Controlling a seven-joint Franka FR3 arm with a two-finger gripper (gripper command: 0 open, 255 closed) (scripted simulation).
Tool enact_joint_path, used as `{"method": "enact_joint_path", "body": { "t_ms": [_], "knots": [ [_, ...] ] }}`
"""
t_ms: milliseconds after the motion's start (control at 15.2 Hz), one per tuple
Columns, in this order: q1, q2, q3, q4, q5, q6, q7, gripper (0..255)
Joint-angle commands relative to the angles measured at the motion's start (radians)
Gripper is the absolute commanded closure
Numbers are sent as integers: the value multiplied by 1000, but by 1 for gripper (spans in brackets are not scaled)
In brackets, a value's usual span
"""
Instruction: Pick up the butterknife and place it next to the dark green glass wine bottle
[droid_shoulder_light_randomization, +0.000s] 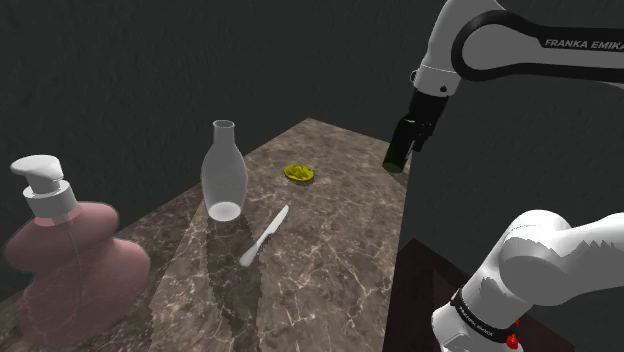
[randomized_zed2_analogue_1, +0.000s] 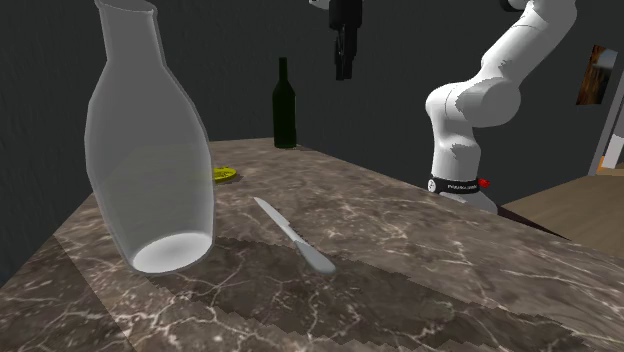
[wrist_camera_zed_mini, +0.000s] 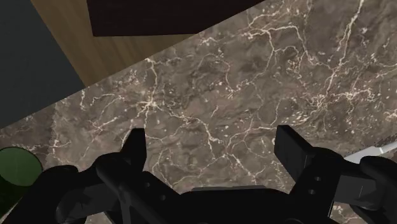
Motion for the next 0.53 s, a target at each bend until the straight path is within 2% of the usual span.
{"method": "enact_joint_path", "body": {
  "t_ms": [0,462],
  "knots": [
    [0,0,0,0,0,0,0,0],
    [1,14,201,-82,126,102,374,0]
  ]
}}
